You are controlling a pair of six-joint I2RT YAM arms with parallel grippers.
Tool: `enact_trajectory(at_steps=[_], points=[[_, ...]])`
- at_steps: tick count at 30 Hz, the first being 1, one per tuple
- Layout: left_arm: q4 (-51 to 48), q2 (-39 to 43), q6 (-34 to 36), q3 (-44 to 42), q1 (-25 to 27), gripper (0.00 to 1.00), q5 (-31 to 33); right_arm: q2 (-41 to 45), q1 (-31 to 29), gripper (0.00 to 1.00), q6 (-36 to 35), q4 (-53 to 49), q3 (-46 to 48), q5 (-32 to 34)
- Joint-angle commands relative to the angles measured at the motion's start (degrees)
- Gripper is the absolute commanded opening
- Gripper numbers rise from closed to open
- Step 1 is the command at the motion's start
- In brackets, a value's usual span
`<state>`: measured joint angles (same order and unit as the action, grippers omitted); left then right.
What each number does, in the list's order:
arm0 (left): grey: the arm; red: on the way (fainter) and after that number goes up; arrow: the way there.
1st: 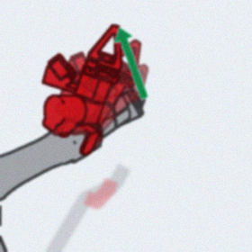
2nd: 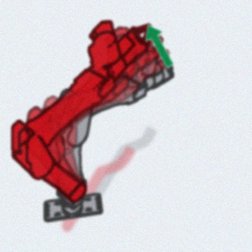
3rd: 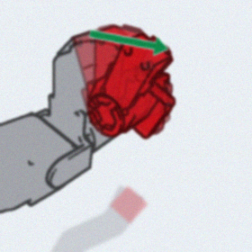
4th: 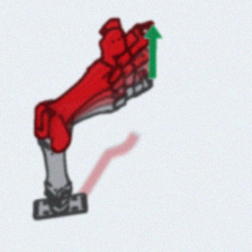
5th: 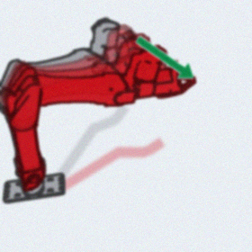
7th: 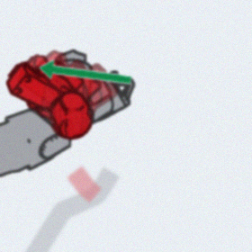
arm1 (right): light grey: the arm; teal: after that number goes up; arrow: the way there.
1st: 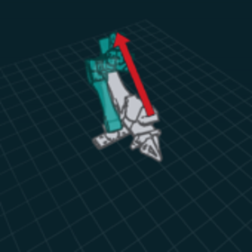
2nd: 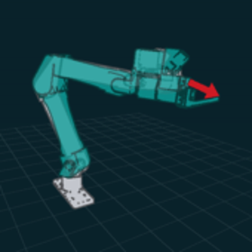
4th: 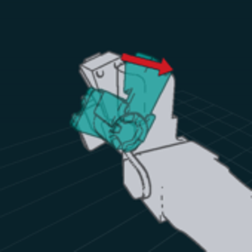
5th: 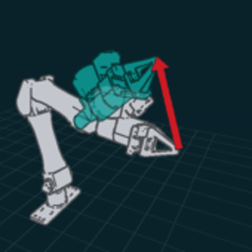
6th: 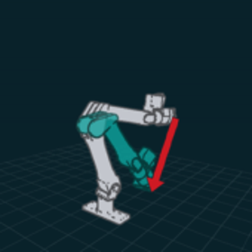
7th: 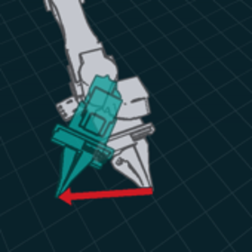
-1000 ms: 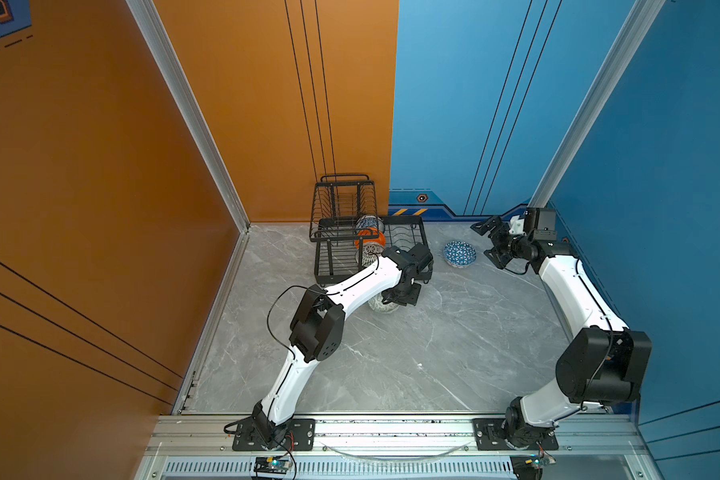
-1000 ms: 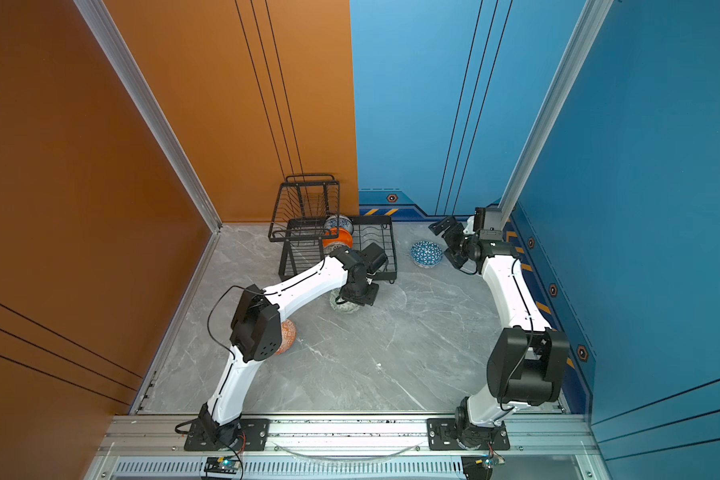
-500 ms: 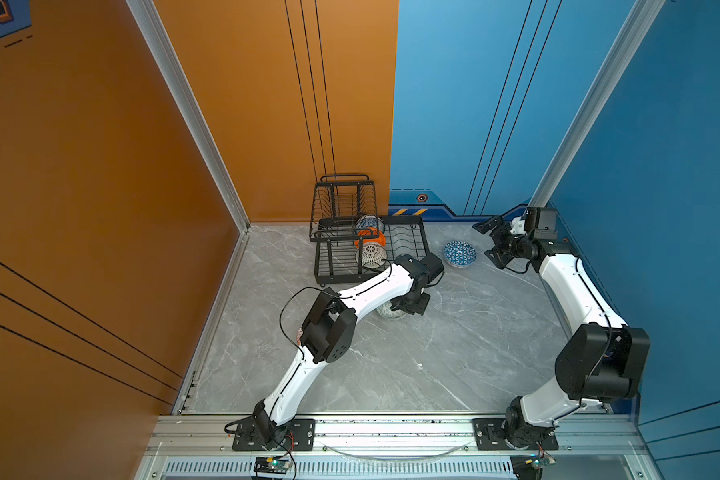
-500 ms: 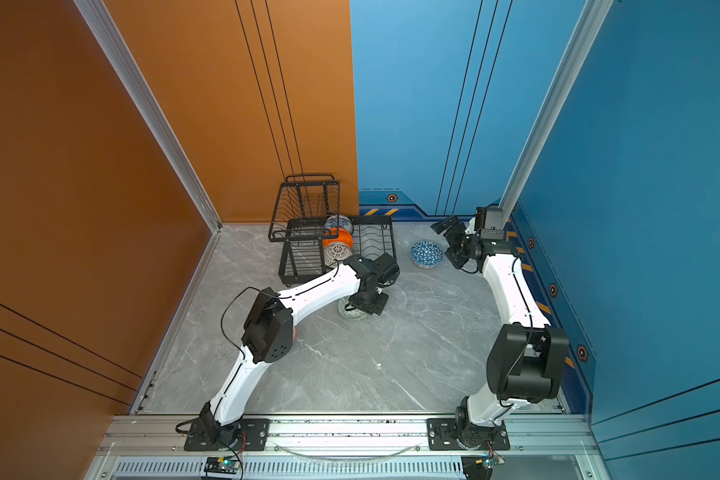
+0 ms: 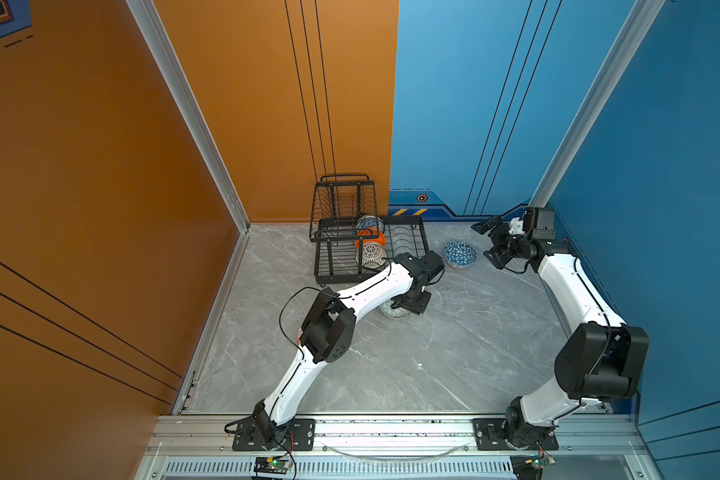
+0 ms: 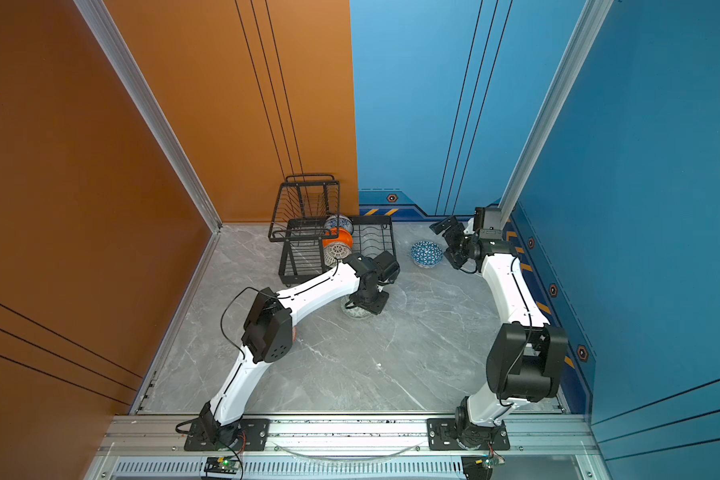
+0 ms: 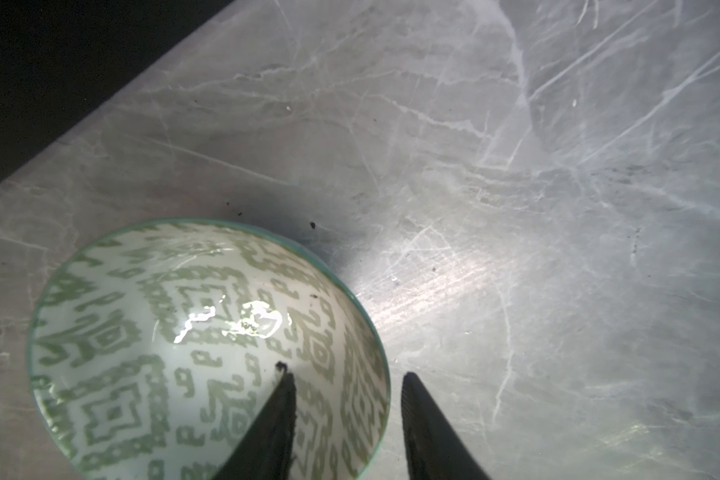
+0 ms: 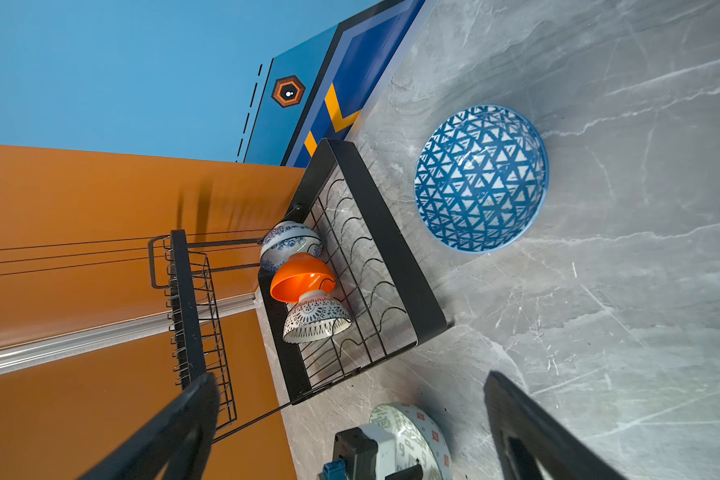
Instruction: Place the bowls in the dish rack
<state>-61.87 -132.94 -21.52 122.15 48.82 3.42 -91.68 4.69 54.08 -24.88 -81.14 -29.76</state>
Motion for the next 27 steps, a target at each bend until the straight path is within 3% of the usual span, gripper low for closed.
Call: enact_trajectory(at_steps=[1, 5, 8, 10, 11, 20, 27], points=[[-2.39, 1.45, 0.91, 2.32, -0.08, 0.55, 3.05, -1.31, -0.54, 1.0, 0.49, -0.19, -1.67, 0.93], [-3.15, 2.94, 1.36, 4.15, -0.94, 0.68, 5.3, -1.35, -0.95, 1.0, 0.5, -0.26, -1.66, 1.06], [-3.72, 4.28, 2.13, 6.09, -1.49, 0.81, 6.57, -1.31, -1.52, 1.0, 0.35, -0.49, -1.47, 1.1], [-3.83, 5.69, 2.68, 7.08, -1.87, 0.97, 7.2, -1.22, -2.01, 1.0, -0.01, -0.92, -1.47, 1.36], [-3.83, 6.35, 2.79, 7.22, -2.07, 0.98, 7.2, -1.14, -2.2, 1.0, -0.25, -1.17, -1.39, 1.53], [-3.57, 14.19, 4.4, 7.17, -5.15, 0.98, 5.06, -1.73, -5.28, 1.0, -1.67, -5.78, -2.42, 4.18], [-2.88, 20.5, 8.41, 4.48, -7.4, 0.98, 4.26, -4.08, -13.36, 1.0, -1.62, -12.07, -5.11, 7.7]])
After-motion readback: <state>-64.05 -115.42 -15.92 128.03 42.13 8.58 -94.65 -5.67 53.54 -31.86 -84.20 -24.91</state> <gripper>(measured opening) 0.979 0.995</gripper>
